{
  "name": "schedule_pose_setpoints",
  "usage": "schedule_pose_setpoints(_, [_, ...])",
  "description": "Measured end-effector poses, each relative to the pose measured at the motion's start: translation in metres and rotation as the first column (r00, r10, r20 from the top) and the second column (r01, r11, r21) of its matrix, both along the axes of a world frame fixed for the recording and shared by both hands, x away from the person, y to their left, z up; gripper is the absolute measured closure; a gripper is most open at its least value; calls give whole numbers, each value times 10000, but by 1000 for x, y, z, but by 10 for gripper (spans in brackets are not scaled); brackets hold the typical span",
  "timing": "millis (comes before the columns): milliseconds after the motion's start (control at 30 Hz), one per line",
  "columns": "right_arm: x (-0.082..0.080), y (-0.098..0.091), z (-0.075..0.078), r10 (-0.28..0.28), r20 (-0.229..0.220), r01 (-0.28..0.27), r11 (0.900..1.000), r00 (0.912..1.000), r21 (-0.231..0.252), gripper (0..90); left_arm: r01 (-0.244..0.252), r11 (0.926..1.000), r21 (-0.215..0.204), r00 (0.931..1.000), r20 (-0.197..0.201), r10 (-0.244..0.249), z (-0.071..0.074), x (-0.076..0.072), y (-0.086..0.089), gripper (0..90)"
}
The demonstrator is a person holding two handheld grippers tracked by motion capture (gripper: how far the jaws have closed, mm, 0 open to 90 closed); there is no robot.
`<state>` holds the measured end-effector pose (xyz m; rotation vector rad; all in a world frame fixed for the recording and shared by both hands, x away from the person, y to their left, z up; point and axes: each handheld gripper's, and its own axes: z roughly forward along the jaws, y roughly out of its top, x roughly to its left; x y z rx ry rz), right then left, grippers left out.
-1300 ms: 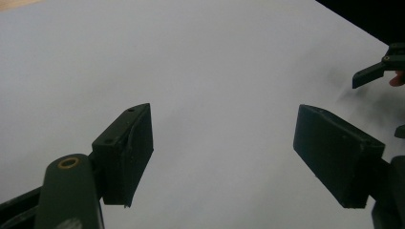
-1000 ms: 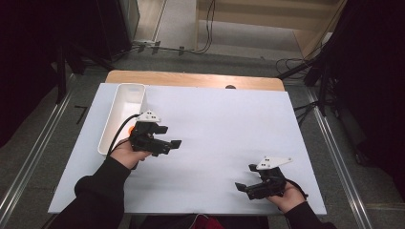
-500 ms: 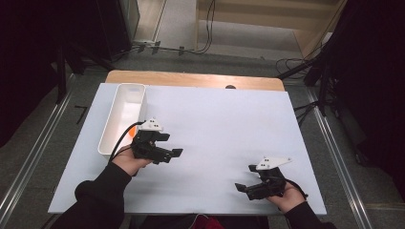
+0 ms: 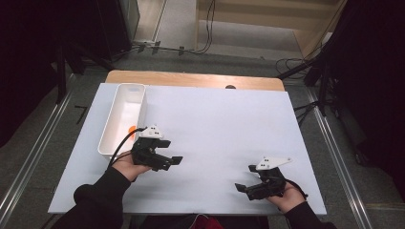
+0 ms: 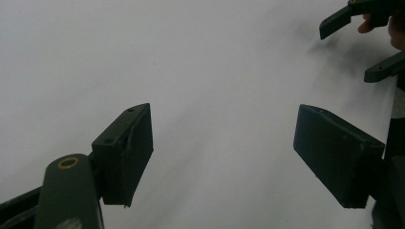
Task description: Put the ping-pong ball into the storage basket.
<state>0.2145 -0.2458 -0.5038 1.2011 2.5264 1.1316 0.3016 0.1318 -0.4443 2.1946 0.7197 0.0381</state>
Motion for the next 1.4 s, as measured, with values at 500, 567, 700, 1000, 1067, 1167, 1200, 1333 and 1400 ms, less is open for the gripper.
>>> schedule_pose_setpoints(500, [0,0,0,-14,-43,14,10000,10000,0,93,363,9992,147,9989,279,-367,-9,-10,5,214])
schedule_pose_setpoints(567, [0,0,0,-15,-21,15,10000,10000,-1,93,385,9990,225,9987,316,-392,-11,-12,6,214])
schedule_pose_setpoints(700, [0,0,0,-11,-12,11,10000,10000,10,93,493,9981,373,9982,331,-506,-14,-14,9,214])
schedule_pose_setpoints(1000, [0,0,0,0,-51,0,10000,10000,-22,93,530,9975,459,9982,264,-542,-21,-18,18,214])
schedule_pose_setpoints(1067, [0,0,0,1,-53,-1,10000,10000,-23,93,538,9976,441,9982,238,-549,-22,-19,20,214])
schedule_pose_setpoints(1167, [0,0,0,-2,-54,2,10000,10000,-26,93,604,9970,490,9980,170,-613,-23,-20,23,214])
schedule_pose_setpoints(1200, [0,0,0,-7,-61,7,10000,10000,-23,93,635,9967,513,9978,165,-644,-24,-21,23,214])
schedule_pose_setpoints(1333, [0,0,0,-4,-77,4,10000,10000,-36,93,974,9934,604,9946,296,-993,-27,-25,24,214])
schedule_pose_setpoints(1400, [0,0,-1,-6,-70,6,10000,10000,-58,93,1072,9925,593,9936,281,-1090,-27,-26,25,214])
